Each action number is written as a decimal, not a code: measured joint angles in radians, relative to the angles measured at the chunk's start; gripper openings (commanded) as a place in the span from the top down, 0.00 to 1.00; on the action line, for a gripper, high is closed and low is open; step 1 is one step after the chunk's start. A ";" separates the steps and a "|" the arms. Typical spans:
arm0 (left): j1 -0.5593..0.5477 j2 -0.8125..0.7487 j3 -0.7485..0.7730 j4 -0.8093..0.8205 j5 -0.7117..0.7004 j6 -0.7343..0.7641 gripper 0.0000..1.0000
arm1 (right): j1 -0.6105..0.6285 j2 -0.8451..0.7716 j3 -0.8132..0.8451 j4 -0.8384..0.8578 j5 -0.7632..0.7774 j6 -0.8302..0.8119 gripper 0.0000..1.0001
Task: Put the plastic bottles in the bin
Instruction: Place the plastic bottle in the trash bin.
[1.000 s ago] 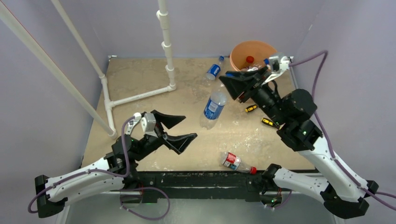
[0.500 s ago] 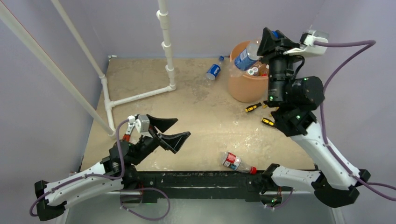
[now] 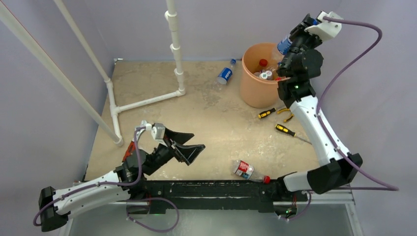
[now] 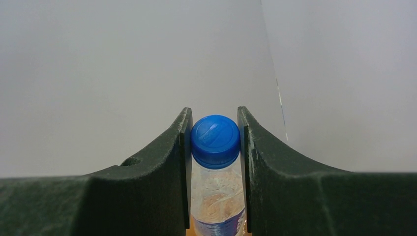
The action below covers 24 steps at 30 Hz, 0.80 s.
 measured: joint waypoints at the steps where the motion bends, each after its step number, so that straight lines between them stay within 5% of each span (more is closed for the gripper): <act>1: 0.000 0.000 -0.006 0.007 0.002 -0.008 0.03 | -0.011 0.016 0.007 0.002 -0.005 0.008 1.00; 13: 0.000 0.012 -0.085 0.127 0.006 -0.097 0.05 | -0.098 0.229 -0.029 0.013 -0.020 0.048 1.00; 24: 0.000 0.048 -0.089 0.159 -0.010 -0.098 0.05 | -0.134 0.238 -0.080 -0.013 -0.100 0.076 1.00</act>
